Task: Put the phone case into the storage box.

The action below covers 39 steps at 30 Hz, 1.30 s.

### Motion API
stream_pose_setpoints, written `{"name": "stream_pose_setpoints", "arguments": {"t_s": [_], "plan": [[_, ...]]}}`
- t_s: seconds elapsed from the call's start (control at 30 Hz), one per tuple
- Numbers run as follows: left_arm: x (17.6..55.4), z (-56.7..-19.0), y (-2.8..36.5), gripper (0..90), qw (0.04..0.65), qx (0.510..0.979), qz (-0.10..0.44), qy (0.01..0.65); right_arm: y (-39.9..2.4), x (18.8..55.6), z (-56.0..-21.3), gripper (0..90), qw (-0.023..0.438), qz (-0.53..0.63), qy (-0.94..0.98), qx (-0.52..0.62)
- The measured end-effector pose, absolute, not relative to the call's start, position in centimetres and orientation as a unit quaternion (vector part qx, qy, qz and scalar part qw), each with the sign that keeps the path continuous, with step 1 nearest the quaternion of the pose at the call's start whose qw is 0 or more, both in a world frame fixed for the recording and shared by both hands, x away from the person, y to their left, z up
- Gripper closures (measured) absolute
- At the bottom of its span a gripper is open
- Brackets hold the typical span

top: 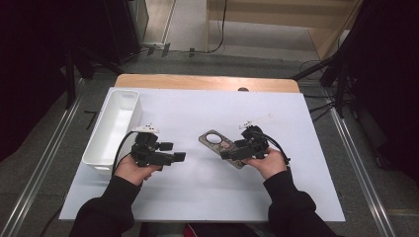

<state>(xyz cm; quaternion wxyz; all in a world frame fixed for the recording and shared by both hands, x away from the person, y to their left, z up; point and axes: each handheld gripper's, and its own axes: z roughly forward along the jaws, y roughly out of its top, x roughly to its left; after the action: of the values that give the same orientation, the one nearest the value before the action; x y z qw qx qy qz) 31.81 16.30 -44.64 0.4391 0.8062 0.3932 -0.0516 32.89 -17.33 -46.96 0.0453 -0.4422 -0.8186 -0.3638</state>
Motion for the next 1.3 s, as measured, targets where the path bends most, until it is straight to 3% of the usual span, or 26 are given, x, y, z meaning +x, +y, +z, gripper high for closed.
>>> {"name": "stream_pose_setpoints", "arguments": {"t_s": [0.63, 1.3], "plan": [[34.8, -43.9, 14.2, 25.4, 0.427, 0.784, -0.07, 0.445, -16.8, 33.4, -47.1, 10.8, 0.034, -0.37, -0.804, -0.465], [36.6, -43.4, 12.3, 25.4, 0.419, 0.778, -0.072, 0.463, -16.7, 34.0, -47.2, 10.7, 0.056, -0.381, -0.784, -0.487]]}}
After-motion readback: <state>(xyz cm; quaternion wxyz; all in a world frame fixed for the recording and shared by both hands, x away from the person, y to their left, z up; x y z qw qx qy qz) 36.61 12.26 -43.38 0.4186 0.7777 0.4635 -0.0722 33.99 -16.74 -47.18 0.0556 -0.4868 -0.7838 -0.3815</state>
